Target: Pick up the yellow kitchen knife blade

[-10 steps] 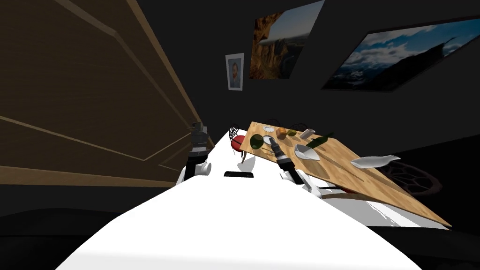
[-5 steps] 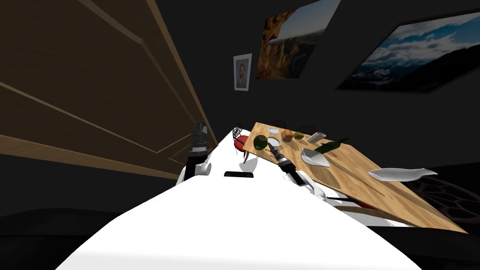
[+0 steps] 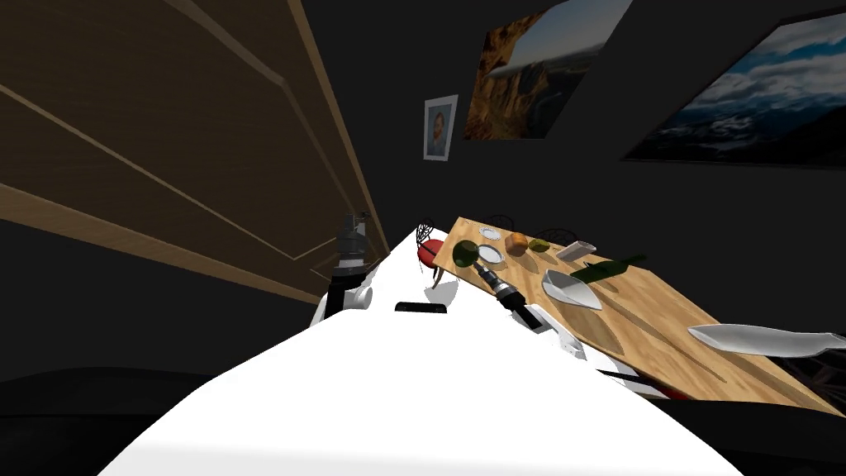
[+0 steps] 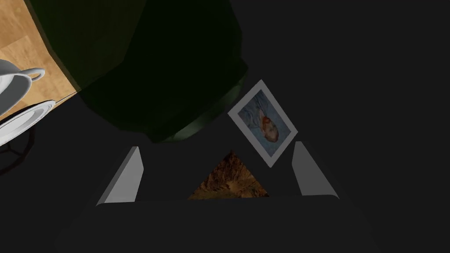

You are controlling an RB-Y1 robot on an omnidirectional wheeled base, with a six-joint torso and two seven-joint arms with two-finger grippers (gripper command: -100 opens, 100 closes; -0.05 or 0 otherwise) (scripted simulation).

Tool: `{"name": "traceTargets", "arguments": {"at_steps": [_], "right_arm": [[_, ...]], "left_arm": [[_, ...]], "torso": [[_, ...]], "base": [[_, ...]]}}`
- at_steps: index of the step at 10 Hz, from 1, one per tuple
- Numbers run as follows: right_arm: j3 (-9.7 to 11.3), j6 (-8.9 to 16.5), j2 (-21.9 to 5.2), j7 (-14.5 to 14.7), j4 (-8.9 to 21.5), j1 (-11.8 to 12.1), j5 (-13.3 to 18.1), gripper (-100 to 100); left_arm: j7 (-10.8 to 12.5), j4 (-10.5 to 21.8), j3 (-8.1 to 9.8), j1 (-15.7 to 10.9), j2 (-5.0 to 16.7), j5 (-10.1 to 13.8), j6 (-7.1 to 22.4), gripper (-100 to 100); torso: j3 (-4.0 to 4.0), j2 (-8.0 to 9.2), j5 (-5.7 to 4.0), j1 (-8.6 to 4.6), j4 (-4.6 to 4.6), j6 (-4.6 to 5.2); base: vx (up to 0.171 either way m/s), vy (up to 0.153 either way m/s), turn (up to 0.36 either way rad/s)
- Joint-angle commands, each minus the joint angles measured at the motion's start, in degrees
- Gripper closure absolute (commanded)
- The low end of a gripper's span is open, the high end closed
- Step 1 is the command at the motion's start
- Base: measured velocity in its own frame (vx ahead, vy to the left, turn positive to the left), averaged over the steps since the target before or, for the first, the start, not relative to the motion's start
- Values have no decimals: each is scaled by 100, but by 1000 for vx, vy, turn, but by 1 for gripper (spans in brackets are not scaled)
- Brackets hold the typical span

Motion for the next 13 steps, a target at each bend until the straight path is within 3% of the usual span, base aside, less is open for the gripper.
{"name": "traceTargets", "arguments": {"at_steps": [1, 13], "right_arm": [[115, -3, -286, 108, 286, 15, 102, -100], [737, -282, -1694, 658, 2104, 265, 832, -100]], "left_arm": [[0, 0, 0, 0, 0, 0, 0, 0], [0, 0, 1, 1, 1, 0, 0, 0]], "torso": [[0, 0, 0, 0, 0, 0], [-7, -12, -2, -9, -2, 2]], "base": [[-3, 4, 234], [11, -12, 181]]}}
